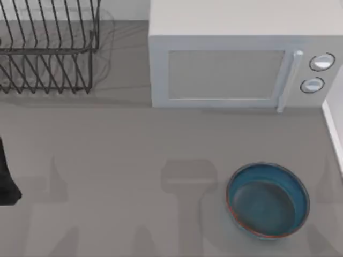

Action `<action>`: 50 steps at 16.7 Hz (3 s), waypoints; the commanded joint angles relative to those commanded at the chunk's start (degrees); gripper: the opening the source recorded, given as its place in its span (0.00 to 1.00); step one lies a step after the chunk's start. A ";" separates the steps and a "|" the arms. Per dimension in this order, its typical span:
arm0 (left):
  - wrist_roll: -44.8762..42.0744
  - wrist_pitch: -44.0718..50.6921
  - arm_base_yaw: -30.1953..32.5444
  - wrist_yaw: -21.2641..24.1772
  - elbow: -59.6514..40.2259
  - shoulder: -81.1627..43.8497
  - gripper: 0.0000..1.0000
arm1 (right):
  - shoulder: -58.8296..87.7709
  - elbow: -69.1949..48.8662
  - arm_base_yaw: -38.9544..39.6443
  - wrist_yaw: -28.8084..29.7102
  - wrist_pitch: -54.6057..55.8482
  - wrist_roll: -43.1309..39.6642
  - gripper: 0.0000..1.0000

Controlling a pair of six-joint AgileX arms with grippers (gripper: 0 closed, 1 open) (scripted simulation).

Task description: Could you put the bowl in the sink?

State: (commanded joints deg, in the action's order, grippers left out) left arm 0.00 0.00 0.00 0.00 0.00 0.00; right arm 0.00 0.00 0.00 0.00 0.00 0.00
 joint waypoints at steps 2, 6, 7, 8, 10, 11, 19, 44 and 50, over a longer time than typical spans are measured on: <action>0.00 0.00 0.00 0.00 0.00 0.00 1.00 | 0.05 -0.05 0.02 0.00 -0.04 0.02 1.00; 0.00 0.00 0.00 0.00 0.00 0.00 1.00 | 6.20 -5.95 2.23 -0.16 -5.74 2.20 1.00; 0.00 0.00 0.00 0.00 0.00 0.00 1.00 | 9.27 -8.65 3.17 -0.17 -8.35 3.18 1.00; 0.00 0.00 0.00 0.00 0.00 0.00 1.00 | 12.93 -11.68 4.22 -0.18 -11.33 4.28 1.00; 0.00 0.00 0.00 0.00 0.00 0.00 1.00 | 21.83 -18.50 6.60 -0.15 -18.17 6.73 1.00; 0.00 0.00 0.00 0.00 0.00 0.00 1.00 | 26.94 -22.18 7.88 -0.12 -21.93 8.04 1.00; 0.00 0.00 0.00 0.00 0.00 0.00 1.00 | 70.01 -51.46 18.37 0.21 -52.56 18.71 1.00; 0.00 0.00 0.00 0.00 0.00 0.00 1.00 | 97.94 -52.67 24.29 0.02 -44.69 24.99 1.00; 0.00 0.00 0.00 0.00 0.00 0.00 1.00 | 98.02 -52.45 24.29 0.02 -44.43 24.99 0.85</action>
State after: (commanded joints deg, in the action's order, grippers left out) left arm 0.00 0.00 0.00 0.00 0.00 0.00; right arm 98.02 -52.45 24.29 0.02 -44.43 24.99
